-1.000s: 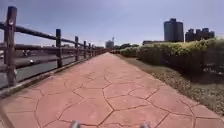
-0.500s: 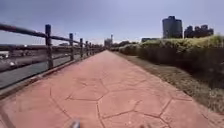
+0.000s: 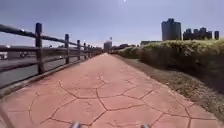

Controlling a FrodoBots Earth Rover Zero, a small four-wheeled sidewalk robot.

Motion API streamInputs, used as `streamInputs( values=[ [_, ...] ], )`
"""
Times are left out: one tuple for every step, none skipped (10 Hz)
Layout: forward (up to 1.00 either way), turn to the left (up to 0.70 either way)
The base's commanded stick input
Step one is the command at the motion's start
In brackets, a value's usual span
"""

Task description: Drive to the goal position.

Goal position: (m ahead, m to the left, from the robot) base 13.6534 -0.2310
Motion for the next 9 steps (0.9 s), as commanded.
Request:
streamInputs(
  values=[
    [0.85, 0.00],
    [0.85, 0.00],
    [0.85, 0.00],
    [0.85, 0.00],
    [0.85, 0.00],
    [0.85, 0.00],
    [0.85, 0.00],
    [0.85, 0.00],
    [0.85, 0.00]
  ],
)
